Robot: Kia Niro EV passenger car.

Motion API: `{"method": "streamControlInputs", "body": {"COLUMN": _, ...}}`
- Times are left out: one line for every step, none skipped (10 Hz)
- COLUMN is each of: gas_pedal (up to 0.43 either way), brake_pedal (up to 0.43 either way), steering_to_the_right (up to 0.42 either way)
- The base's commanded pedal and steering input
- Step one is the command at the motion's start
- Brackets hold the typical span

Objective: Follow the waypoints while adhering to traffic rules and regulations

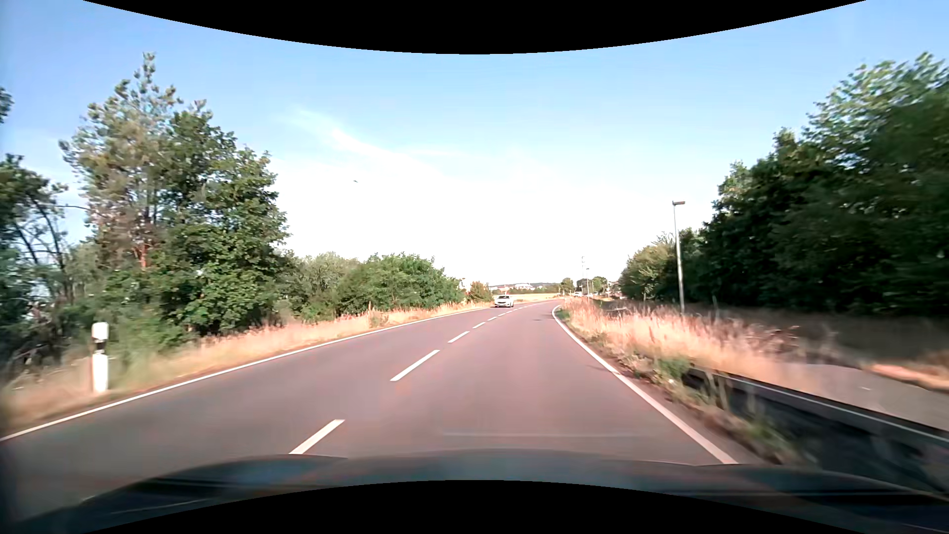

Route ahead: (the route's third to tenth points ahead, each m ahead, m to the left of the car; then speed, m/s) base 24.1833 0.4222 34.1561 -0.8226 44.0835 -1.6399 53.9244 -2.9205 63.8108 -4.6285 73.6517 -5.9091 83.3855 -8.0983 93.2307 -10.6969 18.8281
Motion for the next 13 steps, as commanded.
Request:
{"method": "streamControlInputs", "body": {"gas_pedal": 0.087, "brake_pedal": 0.000, "steering_to_the_right": 0.013}}
{"method": "streamControlInputs", "body": {"gas_pedal": 0.087, "brake_pedal": 0.000, "steering_to_the_right": 0.013}}
{"method": "streamControlInputs", "body": {"gas_pedal": 0.087, "brake_pedal": 0.000, "steering_to_the_right": 0.013}}
{"method": "streamControlInputs", "body": {"gas_pedal": 0.087, "brake_pedal": 0.000, "steering_to_the_right": 0.013}}
{"method": "streamControlInputs", "body": {"gas_pedal": 0.087, "brake_pedal": 0.000, "steering_to_the_right": 0.013}}
{"method": "streamControlInputs", "body": {"gas_pedal": 0.087, "brake_pedal": 0.000, "steering_to_the_right": 0.012}}
{"method": "streamControlInputs", "body": {"gas_pedal": 0.087, "brake_pedal": 0.000, "steering_to_the_right": 0.013}}
{"method": "streamControlInputs", "body": {"gas_pedal": 0.087, "brake_pedal": 0.000, "steering_to_the_right": 0.012}}
{"method": "streamControlInputs", "body": {"gas_pedal": 0.087, "brake_pedal": 0.000, "steering_to_the_right": 0.012}}
{"method": "streamControlInputs", "body": {"gas_pedal": 0.087, "brake_pedal": 0.000, "steering_to_the_right": 0.012}}
{"method": "streamControlInputs", "body": {"gas_pedal": 0.087, "brake_pedal": 0.000, "steering_to_the_right": 0.012}}
{"method": "streamControlInputs", "body": {"gas_pedal": 0.079, "brake_pedal": 0.000, "steering_to_the_right": 0.012}}
{"method": "streamControlInputs", "body": {"gas_pedal": 0.067, "brake_pedal": 0.000, "steering_to_the_right": 0.012}}
